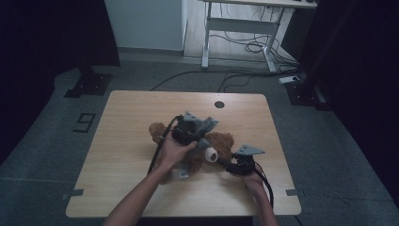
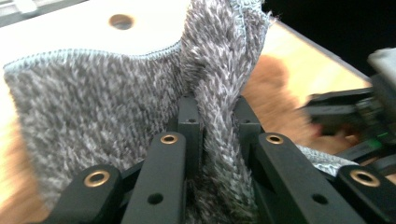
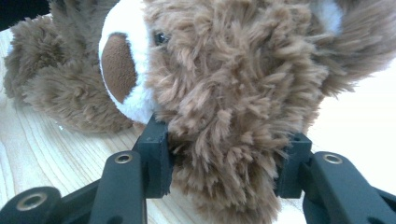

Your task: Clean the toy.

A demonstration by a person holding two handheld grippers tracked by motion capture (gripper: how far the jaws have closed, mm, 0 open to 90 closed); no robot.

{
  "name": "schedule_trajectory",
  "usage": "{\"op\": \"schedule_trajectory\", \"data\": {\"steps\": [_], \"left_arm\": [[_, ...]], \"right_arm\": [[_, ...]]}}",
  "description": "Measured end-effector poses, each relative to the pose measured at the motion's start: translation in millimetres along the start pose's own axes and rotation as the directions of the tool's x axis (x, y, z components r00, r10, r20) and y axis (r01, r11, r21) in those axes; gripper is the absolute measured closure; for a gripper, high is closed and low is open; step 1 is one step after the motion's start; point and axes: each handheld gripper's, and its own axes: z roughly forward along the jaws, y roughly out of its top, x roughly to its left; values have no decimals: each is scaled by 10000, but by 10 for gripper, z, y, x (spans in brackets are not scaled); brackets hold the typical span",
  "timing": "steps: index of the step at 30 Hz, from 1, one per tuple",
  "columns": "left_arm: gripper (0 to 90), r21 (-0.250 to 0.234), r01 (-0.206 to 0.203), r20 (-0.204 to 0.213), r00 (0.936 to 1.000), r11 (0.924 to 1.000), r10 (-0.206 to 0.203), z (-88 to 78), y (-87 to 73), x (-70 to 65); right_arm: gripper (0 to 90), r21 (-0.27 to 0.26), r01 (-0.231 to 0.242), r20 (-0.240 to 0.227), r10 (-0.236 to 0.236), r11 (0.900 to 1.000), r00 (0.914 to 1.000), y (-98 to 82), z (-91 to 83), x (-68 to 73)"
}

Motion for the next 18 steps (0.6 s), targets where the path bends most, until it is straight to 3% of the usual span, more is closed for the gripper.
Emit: {"op": "schedule_trajectory", "data": {"steps": [1, 2, 3, 4, 5, 6, 7, 8, 10, 12, 14, 18], "left_arm": [[782, 126, -429, 297, 9987, 9990, 426, 145, 92, -193], [782, 126, -429, 297, 9987, 9990, 426, 145, 92, -193], [782, 227, -812, 469, 9957, 9964, 801, 293, 180, -372], [782, 227, -812, 469, 9957, 9964, 801, 293, 180, -372], [782, 388, -1044, 584, 9931, 9938, 1020, 450, 242, -507], [782, 388, -1044, 584, 9931, 9938, 1020, 450, 242, -507], [782, 744, -1174, 645, 9915, 9903, 1127, 621, 249, -589], [782, 744, -1174, 645, 9915, 9903, 1127, 621, 249, -589], [783, 1168, -1400, 483, 9896, 9832, 1352, 780, 187, -618], [786, 1061, -1340, 464, 9905, 9853, 1297, 818, 132, -591], [787, 861, -985, 566, 9940, 9914, 938, 753, 113, -516], [786, 746, -964, 376, 9949, 9925, 938, 651, 100, -466]], "right_arm": [[501, 18, -13, 4, 13, 10000, 10000, 0, -3, 2], [501, 18, -13, 4, 13, 10000, 10000, 0, -3, 2], [500, 15, 51, 3, -51, 10000, 10000, 1, -5, 3], [500, 15, 51, 3, -51, 10000, 10000, 1, -5, 3], [500, 22, 61, 10, -61, 10000, 10000, 1, -6, 4], [500, 25, 66, 1, -66, 10000, 10000, 1, -6, 2], [500, 30, 55, -6, -55, 10000, 10000, 2, -7, 1], [500, 30, 55, -6, -55, 10000, 10000, 2, -7, 1], [500, 38, -20, -1, 20, 10000, 10000, 1, -8, 2], [500, 56, -154, -2, 154, 9999, 9999, -6, -2, -7], [499, 29, -160, -44, 160, 9999, 9999, -5, -1, -9], [499, -15, -175, -53, 175, 9998, 9998, -6, 2, -11]]}}
